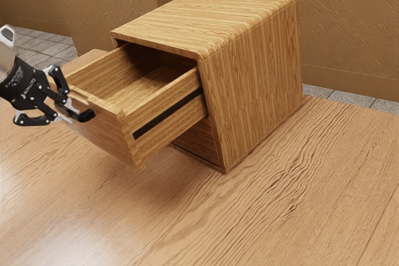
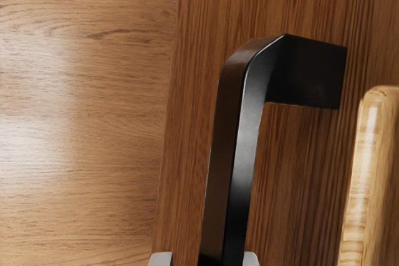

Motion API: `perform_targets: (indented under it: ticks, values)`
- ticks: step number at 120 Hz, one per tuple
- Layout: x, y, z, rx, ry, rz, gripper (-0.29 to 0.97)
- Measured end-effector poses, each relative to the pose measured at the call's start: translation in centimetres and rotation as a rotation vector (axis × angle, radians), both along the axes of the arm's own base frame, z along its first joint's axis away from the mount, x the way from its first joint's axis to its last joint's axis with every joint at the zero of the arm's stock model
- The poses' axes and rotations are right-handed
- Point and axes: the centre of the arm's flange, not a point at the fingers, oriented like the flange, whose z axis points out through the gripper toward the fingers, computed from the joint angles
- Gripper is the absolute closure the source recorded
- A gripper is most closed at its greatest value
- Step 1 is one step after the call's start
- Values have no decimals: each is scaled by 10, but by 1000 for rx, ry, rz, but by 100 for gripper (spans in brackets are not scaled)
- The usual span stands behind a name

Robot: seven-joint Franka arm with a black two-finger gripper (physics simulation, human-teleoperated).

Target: Pull the drawer handle with one arm to open the drawer

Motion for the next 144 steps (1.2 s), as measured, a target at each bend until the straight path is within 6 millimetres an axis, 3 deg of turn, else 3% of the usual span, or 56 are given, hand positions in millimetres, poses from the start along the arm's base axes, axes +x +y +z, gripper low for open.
perform_targets:
  ticks: [34, 74, 120, 130, 144]
  values:
    - [-24, 11, 3, 6, -11, 30, 66]
    - [-57, 9, 10, 13, -31, 40, 66]
    - [-80, 4, 13, 22, -19, 38, 63]
    - [-98, 0, 31, 36, -56, 38, 49]
    - [-132, -7, 79, 63, -126, 37, 28]
